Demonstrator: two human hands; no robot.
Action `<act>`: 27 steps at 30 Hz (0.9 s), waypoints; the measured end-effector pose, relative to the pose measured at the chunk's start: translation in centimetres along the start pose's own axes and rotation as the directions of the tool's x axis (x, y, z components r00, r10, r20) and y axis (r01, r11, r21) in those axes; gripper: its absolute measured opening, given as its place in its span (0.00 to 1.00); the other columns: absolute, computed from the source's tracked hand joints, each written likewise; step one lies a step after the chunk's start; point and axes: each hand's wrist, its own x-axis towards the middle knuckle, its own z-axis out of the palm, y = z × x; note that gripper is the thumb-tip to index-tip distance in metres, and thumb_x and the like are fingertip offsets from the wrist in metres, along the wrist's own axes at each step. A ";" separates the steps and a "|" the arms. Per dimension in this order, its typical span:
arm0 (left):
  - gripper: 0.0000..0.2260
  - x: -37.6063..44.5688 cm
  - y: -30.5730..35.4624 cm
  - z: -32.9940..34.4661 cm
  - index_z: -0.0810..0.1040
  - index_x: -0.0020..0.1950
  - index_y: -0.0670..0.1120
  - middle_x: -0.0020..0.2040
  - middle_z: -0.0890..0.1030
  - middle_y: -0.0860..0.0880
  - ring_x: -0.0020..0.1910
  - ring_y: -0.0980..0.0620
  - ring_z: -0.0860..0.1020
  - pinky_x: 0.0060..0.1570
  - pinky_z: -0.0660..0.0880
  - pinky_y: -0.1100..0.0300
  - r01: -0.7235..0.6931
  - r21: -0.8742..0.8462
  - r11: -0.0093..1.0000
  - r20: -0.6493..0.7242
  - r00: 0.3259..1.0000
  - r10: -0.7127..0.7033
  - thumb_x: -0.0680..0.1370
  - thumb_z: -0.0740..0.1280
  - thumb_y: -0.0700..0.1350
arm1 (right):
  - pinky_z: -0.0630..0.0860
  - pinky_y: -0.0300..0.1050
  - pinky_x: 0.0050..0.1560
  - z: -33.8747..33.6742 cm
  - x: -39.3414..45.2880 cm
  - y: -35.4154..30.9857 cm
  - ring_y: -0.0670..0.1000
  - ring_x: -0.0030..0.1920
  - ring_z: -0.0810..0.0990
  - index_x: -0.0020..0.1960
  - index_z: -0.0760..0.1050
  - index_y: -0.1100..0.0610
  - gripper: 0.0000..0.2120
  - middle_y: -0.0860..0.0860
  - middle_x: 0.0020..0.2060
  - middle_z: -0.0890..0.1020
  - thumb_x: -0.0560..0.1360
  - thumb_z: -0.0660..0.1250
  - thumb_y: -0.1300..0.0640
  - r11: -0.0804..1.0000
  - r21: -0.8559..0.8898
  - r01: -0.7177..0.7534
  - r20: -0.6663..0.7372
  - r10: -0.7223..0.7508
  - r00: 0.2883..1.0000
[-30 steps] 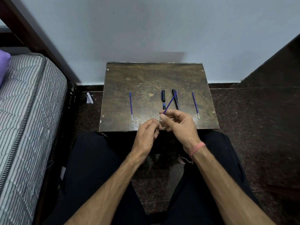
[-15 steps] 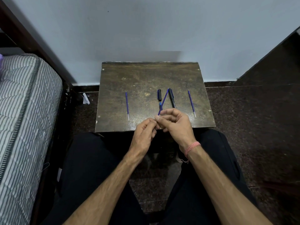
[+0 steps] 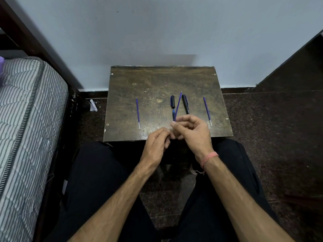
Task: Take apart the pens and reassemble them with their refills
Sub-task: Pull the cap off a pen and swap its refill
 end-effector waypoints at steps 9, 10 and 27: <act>0.17 0.1 -0.3 -0.6 0.85 0.47 0.47 0.31 0.74 0.52 0.27 0.58 0.66 0.27 0.61 0.62 0.011 -0.015 1.000 0.004 1.000 -0.011 0.79 0.56 0.47 | 0.80 0.38 0.54 -7.8 2.2 -1.4 0.36 0.38 0.84 0.49 0.90 0.46 0.05 0.39 0.32 0.85 0.74 0.79 0.48 0.795 -0.606 0.006 -0.383 -0.298 0.875; 0.16 0.1 -0.3 -0.5 0.84 0.48 0.46 0.32 0.76 0.53 0.28 0.57 0.69 0.27 0.62 0.62 0.005 -0.021 1.000 0.005 1.000 -0.004 0.79 0.57 0.47 | 0.77 0.37 0.56 -8.6 2.4 -1.3 0.36 0.39 0.84 0.49 0.90 0.45 0.06 0.39 0.32 0.84 0.73 0.78 0.47 0.783 -0.622 -0.030 -0.408 -0.291 0.865; 0.08 0.6 -1.1 -0.4 0.84 0.65 0.44 0.50 0.91 0.46 0.44 0.54 0.87 0.43 0.84 0.58 -0.040 -0.119 0.992 0.044 0.998 0.046 0.90 0.66 0.39 | 0.76 0.42 0.59 -10.0 3.8 -0.2 0.55 0.52 0.89 0.50 0.90 0.46 0.07 0.46 0.42 0.90 0.72 0.81 0.51 0.711 -0.681 -0.173 -0.450 -0.220 0.866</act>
